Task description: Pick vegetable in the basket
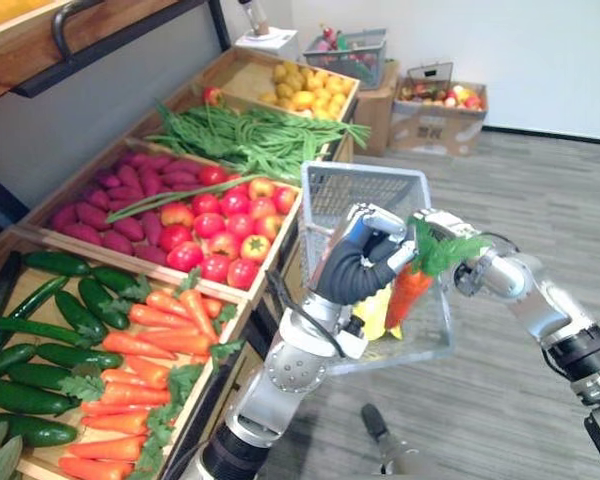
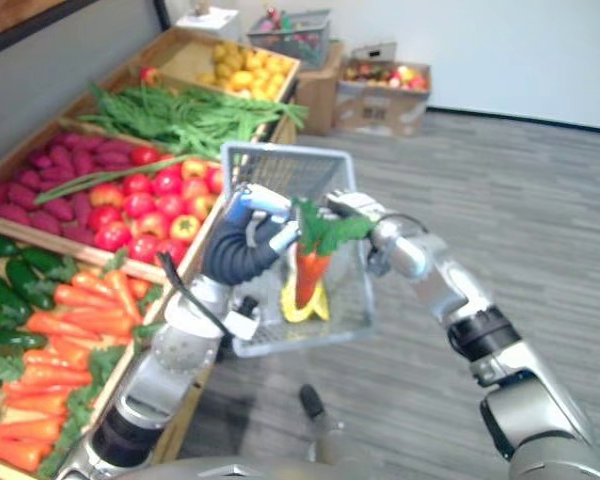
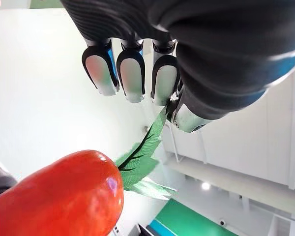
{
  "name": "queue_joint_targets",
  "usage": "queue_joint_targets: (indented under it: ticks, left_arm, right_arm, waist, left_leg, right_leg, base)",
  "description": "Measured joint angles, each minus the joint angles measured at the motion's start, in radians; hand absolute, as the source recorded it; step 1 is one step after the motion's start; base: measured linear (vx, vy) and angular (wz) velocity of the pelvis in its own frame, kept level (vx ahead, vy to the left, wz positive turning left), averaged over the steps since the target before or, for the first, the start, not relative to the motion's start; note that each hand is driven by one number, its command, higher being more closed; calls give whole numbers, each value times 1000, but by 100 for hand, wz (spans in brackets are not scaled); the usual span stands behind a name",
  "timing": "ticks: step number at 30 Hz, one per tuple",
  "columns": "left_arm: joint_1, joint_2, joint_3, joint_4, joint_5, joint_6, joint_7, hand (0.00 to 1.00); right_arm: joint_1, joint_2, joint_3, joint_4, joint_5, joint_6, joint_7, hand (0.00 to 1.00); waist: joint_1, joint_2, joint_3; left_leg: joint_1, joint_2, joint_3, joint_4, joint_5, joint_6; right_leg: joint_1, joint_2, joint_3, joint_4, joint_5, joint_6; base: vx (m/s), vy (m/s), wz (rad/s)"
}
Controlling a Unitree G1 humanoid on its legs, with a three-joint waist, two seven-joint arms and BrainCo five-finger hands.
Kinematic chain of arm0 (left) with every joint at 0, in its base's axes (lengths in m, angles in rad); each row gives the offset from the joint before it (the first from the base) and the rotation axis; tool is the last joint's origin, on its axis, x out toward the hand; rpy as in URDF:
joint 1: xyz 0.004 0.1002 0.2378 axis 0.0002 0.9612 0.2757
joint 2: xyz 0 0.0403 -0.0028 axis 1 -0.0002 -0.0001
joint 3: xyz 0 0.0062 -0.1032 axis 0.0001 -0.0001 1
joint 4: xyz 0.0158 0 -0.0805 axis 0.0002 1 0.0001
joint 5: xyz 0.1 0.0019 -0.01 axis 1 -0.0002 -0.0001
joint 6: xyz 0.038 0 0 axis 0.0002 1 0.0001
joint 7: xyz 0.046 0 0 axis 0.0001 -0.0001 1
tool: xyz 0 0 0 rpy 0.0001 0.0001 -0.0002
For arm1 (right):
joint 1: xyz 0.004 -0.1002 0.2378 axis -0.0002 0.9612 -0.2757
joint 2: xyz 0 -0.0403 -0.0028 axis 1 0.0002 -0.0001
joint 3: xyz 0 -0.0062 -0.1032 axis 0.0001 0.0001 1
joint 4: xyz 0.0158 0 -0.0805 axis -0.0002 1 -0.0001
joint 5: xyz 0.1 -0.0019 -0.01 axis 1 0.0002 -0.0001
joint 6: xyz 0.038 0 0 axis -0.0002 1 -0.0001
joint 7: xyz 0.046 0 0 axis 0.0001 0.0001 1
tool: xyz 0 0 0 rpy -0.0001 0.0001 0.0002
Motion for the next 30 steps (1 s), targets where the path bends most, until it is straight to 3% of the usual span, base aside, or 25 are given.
queue_joint_targets:
  ticks: [15,16,30]
  left_arm:
    - [6,-5,-43,136,22,4,-37,100]
    - [6,-5,-43,146,31,4,-40,0]
    - [7,-3,-40,222,101,25,-56,0]
  right_arm:
    - [-64,-47,93,-52,-29,-58,83,100]
    - [-64,-55,93,-53,-32,-63,86,100]
    - [4,-111,71,-53,-36,-65,93,100]
  waist:
    - [0,-9,-4]
    - [0,-9,-4]
    - [0,-11,-5]
  left_leg:
    - [0,25,16,20,-5,-9]
    - [0,25,16,20,-5,-9]
    - [-13,24,-8,19,-5,-9]
  right_leg:
    - [-2,15,-2,1,0,-1]
    - [-2,14,-4,1,0,-1]
    - [-3,-2,-30,1,0,-1]
  base:
    - [44,-22,-2]
    - [26,-5,5]
    - [23,-12,6]
